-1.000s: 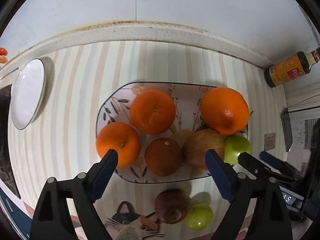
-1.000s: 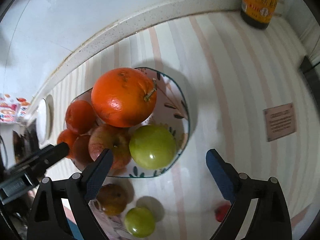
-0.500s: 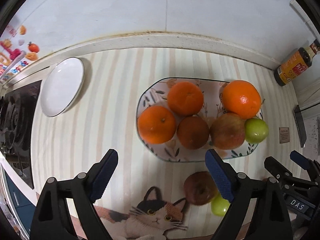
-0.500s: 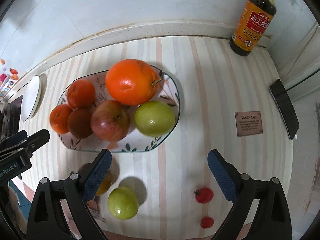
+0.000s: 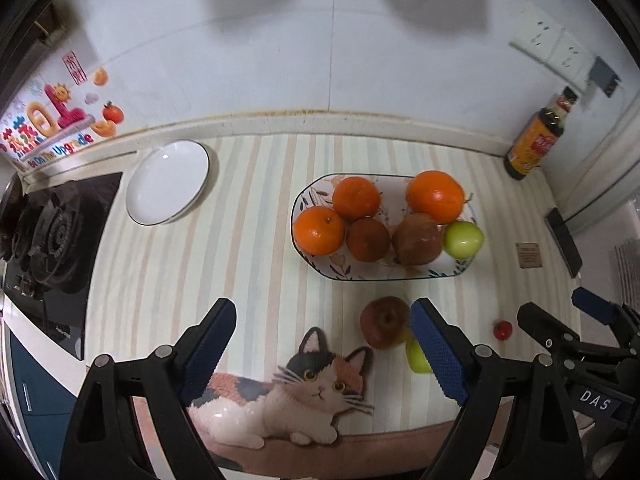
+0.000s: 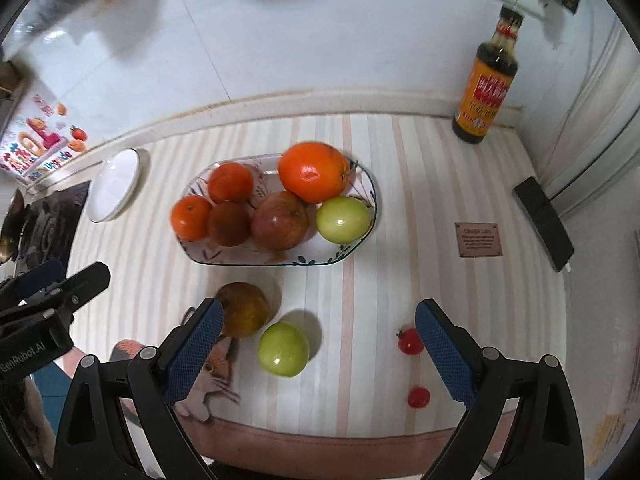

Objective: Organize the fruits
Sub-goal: 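Lift both open tools back from the plate and hover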

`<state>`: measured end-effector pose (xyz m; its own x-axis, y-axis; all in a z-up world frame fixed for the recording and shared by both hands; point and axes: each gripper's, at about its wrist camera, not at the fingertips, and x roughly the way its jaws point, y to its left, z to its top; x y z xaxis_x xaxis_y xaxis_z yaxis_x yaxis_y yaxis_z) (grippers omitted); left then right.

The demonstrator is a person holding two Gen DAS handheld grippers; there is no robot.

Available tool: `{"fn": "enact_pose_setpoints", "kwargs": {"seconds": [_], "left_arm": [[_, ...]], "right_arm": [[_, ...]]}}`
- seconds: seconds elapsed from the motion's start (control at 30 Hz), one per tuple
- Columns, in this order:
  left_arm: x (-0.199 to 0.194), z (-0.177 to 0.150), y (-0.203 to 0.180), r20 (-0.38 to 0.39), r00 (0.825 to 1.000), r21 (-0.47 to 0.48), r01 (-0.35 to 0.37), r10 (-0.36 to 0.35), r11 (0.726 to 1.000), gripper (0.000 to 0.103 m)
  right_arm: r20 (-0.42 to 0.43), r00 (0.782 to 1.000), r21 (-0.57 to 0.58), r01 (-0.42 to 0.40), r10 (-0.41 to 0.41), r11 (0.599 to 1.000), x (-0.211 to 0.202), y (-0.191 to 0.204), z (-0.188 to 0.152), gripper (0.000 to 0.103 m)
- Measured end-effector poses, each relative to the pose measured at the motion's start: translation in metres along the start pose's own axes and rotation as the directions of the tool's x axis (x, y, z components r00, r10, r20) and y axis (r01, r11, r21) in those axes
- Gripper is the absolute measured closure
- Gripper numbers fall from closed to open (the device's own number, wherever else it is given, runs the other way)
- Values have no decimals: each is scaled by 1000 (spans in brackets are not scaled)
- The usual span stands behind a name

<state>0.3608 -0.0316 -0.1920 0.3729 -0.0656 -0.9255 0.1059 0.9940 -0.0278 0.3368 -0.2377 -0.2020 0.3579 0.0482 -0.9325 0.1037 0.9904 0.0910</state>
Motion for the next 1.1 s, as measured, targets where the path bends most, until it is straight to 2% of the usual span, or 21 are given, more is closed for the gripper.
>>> {"fn": "enact_pose_setpoints", "kwargs": {"seconds": [0.3,0.53,0.73,1.1], "left_arm": [[-61,-20,1,83,996,2,29,-30,1000,14],[-89,-31,0,119,992,7,38,-39,999,14],[-100,-39,-3,131,991,17,34,-36,999,14],[-97,-39,-9,116,993,22,31,-33,999,14]], "right_arm": [[92,996,-31,-1,4,1000,-65,13,-19,4],[138,990,-27,-8,12,1000,-102,15,-34,4],[166,986,-23,-13,16,1000,-119,17,-41,4],[157,987,-2,-28,28,1000,-114,11,-40,4]]}}
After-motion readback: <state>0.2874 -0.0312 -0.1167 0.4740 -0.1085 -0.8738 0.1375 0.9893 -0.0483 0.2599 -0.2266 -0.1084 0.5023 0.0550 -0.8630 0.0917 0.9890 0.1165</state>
